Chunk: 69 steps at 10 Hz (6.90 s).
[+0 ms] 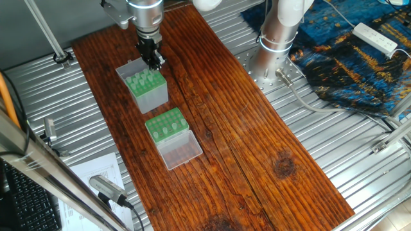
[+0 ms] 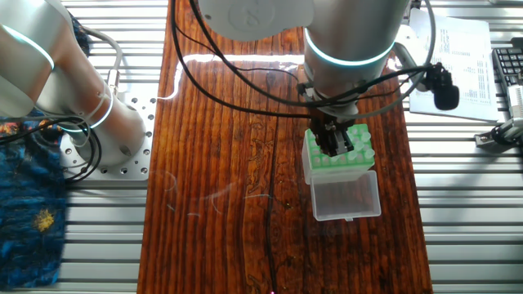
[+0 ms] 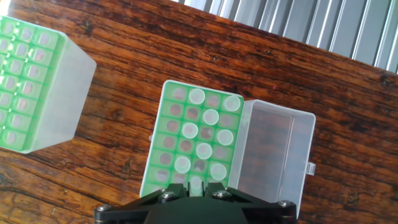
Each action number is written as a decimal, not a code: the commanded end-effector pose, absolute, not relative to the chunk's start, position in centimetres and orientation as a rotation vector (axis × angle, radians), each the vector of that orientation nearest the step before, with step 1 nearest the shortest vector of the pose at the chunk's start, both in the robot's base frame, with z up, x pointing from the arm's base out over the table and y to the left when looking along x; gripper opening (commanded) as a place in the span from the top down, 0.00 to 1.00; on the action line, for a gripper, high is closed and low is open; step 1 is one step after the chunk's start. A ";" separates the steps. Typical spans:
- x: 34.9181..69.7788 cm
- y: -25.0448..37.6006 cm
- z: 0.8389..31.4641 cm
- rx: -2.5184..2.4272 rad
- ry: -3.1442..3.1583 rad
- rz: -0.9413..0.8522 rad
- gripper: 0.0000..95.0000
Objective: Transfer all large pipette tips from one holder to another
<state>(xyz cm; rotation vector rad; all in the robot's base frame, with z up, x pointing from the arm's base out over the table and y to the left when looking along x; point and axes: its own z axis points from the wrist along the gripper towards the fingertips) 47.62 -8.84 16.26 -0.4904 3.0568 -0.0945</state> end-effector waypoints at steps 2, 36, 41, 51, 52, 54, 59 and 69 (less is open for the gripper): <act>47.7 -8.9 16.9 -0.503 3.061 -0.087 1.00; 47.9 -0.7 33.2 -0.665 3.027 -0.112 1.00; 48.7 6.0 33.5 -0.639 3.025 -0.089 1.00; 48.9 9.8 31.6 -0.589 2.980 0.014 1.00; 48.9 10.1 31.4 -0.582 2.980 0.022 1.00; 48.8 10.9 30.8 -0.559 2.989 0.027 1.00; 48.7 11.6 29.6 -0.562 2.989 0.027 1.00; 48.0 12.3 28.5 -0.542 2.992 0.052 1.00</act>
